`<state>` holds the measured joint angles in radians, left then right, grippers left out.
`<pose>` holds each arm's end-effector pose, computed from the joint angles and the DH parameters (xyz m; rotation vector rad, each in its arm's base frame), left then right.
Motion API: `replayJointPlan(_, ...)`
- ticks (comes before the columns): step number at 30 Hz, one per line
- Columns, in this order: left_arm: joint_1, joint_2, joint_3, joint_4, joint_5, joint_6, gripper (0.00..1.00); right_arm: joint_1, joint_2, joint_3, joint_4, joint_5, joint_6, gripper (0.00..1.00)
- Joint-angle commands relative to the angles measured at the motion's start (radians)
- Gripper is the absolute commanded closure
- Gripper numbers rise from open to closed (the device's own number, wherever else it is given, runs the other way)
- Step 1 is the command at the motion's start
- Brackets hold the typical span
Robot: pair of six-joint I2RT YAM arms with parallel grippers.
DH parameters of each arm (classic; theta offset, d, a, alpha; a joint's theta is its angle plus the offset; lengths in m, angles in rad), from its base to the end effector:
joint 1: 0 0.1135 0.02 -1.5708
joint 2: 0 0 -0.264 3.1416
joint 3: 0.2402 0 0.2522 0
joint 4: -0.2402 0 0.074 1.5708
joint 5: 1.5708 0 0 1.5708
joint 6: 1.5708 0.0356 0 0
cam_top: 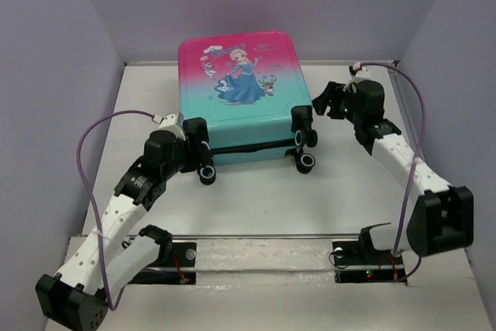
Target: Pack the luggage
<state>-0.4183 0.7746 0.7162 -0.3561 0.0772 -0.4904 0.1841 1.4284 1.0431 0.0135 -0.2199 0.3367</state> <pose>0.1630 -0.0755 0.2997 -0.0222 2.0454 -0.6566 0.3263 0.0687 0.2989 0.0020 1.9743 0.5564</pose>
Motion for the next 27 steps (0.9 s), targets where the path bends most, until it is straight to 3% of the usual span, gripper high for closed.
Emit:
replayJointPlan(1, -0.050, -0.035, 0.043, 0.392, 0.205, -0.051, 0.94, 0.068, -0.253, -0.206, 0.046, -0.023, 0.050, 0.28)
replayJointPlan(3, -0.050, -0.020, 0.052, 0.417, 0.199, -0.063, 0.94, 0.068, -0.377, -0.296, 0.052, 0.063, 0.059, 0.34)
replayJointPlan(5, -0.050, -0.005, 0.071, 0.460, 0.205, -0.079, 0.94, 0.068, -0.468, -0.423, 0.087, 0.083, 0.071, 0.53)
replayJointPlan(6, -0.050, 0.002, 0.077, 0.466, 0.203, -0.080, 0.94, 0.068, -0.486, -0.464, 0.104, 0.086, 0.076, 0.70)
replayJointPlan(10, -0.050, 0.009, 0.104, 0.488, 0.193, -0.093, 0.94, 0.068, -0.526, -0.629, 0.228, 0.042, 0.113, 0.93)
replayJointPlan(14, -0.050, 0.012, 0.123, 0.493, 0.191, -0.093, 0.94, 0.068, -0.537, -0.773, 0.501, -0.061, 0.143, 0.88)
replayJointPlan(15, -0.050, 0.012, 0.123, 0.493, 0.190, -0.093, 0.94, 0.068, -0.528, -0.791, 0.546, -0.062, 0.145, 0.77)
replayJointPlan(18, -0.050, 0.009, 0.117, 0.494, 0.191, -0.094, 0.94, 0.068, -0.430, -0.790, 0.669, -0.081, 0.122, 0.64)
replayJointPlan(27, -0.050, -0.005, 0.114, 0.477, 0.205, -0.079, 0.94, 0.068, -0.142, -0.738, 0.950, -0.116, 0.091, 0.54)
